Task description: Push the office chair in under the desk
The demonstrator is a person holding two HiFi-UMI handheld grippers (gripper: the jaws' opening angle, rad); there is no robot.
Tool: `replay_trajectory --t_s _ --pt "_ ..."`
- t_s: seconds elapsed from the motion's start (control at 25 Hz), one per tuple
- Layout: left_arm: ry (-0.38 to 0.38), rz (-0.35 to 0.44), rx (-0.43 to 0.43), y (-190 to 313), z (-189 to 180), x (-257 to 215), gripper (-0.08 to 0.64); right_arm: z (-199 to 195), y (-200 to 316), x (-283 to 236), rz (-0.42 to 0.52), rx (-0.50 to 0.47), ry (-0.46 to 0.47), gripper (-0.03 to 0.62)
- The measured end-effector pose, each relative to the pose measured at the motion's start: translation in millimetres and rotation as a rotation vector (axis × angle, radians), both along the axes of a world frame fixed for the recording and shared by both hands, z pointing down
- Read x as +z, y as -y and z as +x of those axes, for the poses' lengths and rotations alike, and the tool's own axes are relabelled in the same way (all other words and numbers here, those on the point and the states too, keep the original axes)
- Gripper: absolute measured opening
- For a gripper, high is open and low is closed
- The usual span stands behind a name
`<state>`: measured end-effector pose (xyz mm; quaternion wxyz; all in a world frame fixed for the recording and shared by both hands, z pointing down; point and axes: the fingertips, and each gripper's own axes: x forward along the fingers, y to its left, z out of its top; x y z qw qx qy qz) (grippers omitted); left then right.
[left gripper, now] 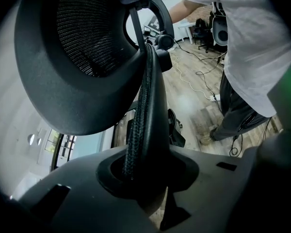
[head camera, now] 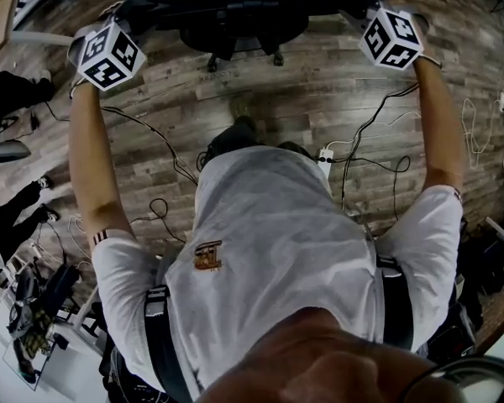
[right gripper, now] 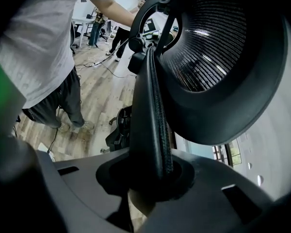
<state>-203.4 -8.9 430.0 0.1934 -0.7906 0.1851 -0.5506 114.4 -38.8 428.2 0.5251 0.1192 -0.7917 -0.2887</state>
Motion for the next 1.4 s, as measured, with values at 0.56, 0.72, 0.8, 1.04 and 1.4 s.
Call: replay_trajectory --t_s 0.56,0.72,0.8,1.04,1.4 --pt "0.001 0.001 0.015 124 -19 4 0.109 -19 124 8 0.010 0.044 -0.040 0.092" --pt "0.004 -0.001 0.014 150 -18 2 0.109 -14 153 10 0.013 0.069 -0.059 0.092" --pt "0.004 -0.002 0.013 166 -18 1 0.109 -16 169 10 0.013 0.073 -0.064 0.091" --pt "-0.001 0.005 -0.002 221 -21 2 0.114 -20 226 11 0.013 0.067 -0.068 0.091" --pt "-0.002 0.008 -0.025 294 -13 2 0.115 -14 306 9 0.021 0.036 -0.058 0.091"
